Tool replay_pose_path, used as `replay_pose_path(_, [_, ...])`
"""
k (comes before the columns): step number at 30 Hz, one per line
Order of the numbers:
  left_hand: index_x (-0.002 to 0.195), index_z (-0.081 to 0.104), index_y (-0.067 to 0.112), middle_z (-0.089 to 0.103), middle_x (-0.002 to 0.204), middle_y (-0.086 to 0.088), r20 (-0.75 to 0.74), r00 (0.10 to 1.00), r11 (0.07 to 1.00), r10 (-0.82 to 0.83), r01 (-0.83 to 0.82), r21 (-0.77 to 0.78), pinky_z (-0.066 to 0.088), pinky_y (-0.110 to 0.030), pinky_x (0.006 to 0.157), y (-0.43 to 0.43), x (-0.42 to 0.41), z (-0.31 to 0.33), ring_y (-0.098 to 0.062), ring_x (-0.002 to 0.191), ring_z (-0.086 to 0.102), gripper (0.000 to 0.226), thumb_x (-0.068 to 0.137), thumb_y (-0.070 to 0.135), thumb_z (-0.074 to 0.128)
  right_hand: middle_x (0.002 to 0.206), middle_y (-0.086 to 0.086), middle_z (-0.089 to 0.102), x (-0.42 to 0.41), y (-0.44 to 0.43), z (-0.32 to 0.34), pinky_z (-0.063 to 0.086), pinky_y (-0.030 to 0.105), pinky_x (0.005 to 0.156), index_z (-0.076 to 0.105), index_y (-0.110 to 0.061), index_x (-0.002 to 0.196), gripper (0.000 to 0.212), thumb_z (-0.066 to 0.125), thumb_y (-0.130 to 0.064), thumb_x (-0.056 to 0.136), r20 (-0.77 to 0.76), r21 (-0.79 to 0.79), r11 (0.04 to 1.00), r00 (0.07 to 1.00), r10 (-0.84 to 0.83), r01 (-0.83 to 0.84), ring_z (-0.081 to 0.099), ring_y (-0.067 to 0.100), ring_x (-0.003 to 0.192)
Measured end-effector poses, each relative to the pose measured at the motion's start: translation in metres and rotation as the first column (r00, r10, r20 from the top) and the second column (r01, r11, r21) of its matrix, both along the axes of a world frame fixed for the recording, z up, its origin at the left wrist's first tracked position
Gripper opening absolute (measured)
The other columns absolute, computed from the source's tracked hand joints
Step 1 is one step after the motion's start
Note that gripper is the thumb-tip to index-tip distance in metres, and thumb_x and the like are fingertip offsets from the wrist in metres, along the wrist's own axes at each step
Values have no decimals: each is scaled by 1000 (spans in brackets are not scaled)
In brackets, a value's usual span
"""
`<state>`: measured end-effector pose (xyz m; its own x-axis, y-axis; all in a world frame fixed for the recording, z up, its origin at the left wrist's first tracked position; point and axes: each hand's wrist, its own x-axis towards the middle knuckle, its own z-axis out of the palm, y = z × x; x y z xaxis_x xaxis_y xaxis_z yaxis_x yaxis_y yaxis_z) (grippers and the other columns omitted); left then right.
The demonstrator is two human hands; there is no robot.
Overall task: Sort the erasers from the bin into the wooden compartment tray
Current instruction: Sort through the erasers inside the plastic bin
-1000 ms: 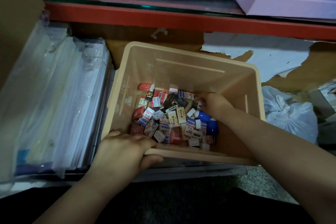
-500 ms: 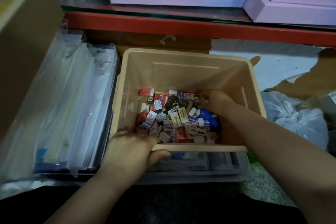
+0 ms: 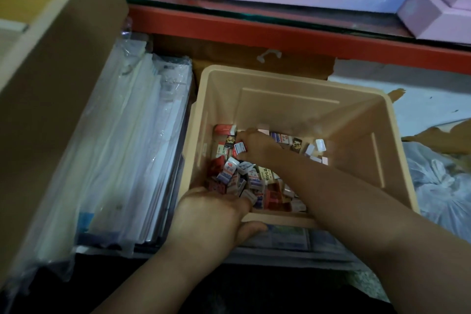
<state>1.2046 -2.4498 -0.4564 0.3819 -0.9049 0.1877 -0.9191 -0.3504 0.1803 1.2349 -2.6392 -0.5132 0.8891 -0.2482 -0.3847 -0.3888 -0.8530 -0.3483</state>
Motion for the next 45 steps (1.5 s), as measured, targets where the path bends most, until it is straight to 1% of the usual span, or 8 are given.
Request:
replay_pose_path(3, [52, 63, 27, 55, 43, 8, 1, 1000, 1000, 9, -9, 8, 32, -11, 41, 2, -2, -2, -8, 39, 54, 47, 68, 59, 32, 96, 7, 61, 2, -1, -2, 45, 30, 82, 55, 1, 113, 30, 53, -5, 84, 36, 105, 989, 993, -111, 107, 56, 26, 98])
replay_pose_path(6, [51, 62, 27, 55, 43, 9, 5, 1000, 1000, 7, -7, -3, 34, -12, 43, 2, -4, -4, -8, 39, 54, 47, 68, 59, 32, 66, -7, 46, -5, -7, 3, 42, 9, 59, 63, 0, 88, 9, 57, 2, 81, 72, 310, 921, 961, -269, 234, 48, 12, 67])
replay_pose_path(11, [54, 64, 27, 56, 44, 9, -19, 1000, 999, -3, 2, -34, 39, -15, 47, 1, -3, -7, -11, 39, 55, 46, 69, 59, 34, 84, 0, 55, -35, -44, 33, 43, 20, 68, 59, -10, 97, 13, 58, -8, 85, 9, 389, 852, 924, -383, 350, 52, 13, 79])
replay_pose_path(16, [59, 65, 27, 57, 45, 8, -9, 1000, 998, 2, -2, -62, 40, -15, 49, -1, -3, -4, -12, 38, 56, 44, 69, 58, 36, 108, 15, 57, -78, -84, 46, 39, 15, 59, 54, 0, 111, 24, 51, -1, 87, -116, 181, 886, 903, -413, 428, 49, 10, 70])
replay_pose_path(20, [59, 65, 26, 57, 45, 7, -3, 1000, 998, -3, 3, -63, 41, -16, 49, 0, -5, -4, -13, 39, 55, 43, 69, 57, 36, 118, 13, 57, -71, -78, 38, 43, 23, 79, 56, -3, 113, 27, 56, -7, 86, -69, 141, 907, 918, -390, 396, 54, 22, 99])
replay_pose_path(31, [53, 61, 27, 55, 44, 10, 7, 1000, 1000, 2, -2, -26, 39, -14, 48, 2, -6, -4, -10, 39, 54, 46, 70, 58, 33, 118, 11, 58, -25, -1, -1, 37, 28, 86, 57, -11, 116, 34, 57, -25, 85, -51, -39, 980, 979, 195, -198, 46, 27, 114])
replay_pose_path(40, [53, 61, 26, 56, 44, 8, 12, 1000, 1000, 11, -10, -15, 39, -15, 49, 3, -8, -6, -11, 39, 55, 46, 69, 59, 33, 105, 4, 61, -43, -30, 21, 43, 26, 80, 64, -10, 105, 24, 59, -21, 85, 68, 66, 997, 997, -34, 29, 55, 17, 99])
replay_pose_path(45, [61, 65, 26, 57, 46, 7, 3, 1000, 999, 1, -1, -38, 41, -16, 50, 2, -6, -6, -13, 39, 56, 45, 70, 58, 35, 118, 11, 59, -83, -74, 35, 44, 33, 90, 58, -7, 114, 30, 57, -18, 87, -97, -33, 983, 979, -182, 179, 55, 24, 106])
